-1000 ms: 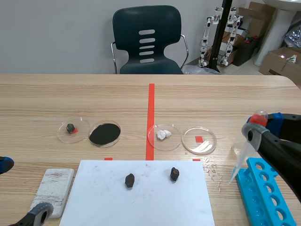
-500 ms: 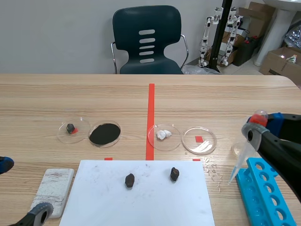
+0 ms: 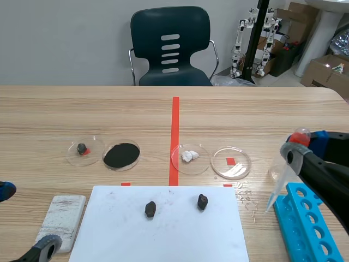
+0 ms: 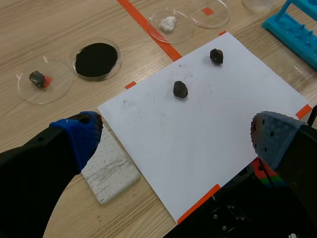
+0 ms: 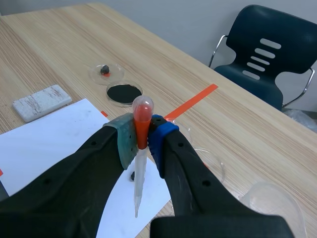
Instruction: Draw acid from the petri dish
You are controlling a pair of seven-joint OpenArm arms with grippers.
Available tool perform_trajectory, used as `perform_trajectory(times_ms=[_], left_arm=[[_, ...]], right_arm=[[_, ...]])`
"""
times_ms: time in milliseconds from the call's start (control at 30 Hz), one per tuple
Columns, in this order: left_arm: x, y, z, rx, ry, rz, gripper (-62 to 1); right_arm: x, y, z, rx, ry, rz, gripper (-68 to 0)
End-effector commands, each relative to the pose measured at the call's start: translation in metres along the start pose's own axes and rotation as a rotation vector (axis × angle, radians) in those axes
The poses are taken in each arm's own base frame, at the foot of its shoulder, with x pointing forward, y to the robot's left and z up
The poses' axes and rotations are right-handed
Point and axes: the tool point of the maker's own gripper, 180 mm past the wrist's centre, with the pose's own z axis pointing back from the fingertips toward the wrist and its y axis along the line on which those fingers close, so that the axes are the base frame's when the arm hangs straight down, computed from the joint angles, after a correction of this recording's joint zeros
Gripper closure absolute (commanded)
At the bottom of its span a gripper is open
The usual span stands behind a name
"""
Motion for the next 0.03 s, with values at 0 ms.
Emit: perform_trajectory(times_ms=[0], left_arm=[[0.0072, -0.0002, -0.0005, 0.003, -0.032, 0.008, -62.3]], right_arm=[[0.0104, -0.0011, -0.0021, -0.003, -0.043, 0.004, -6.6]])
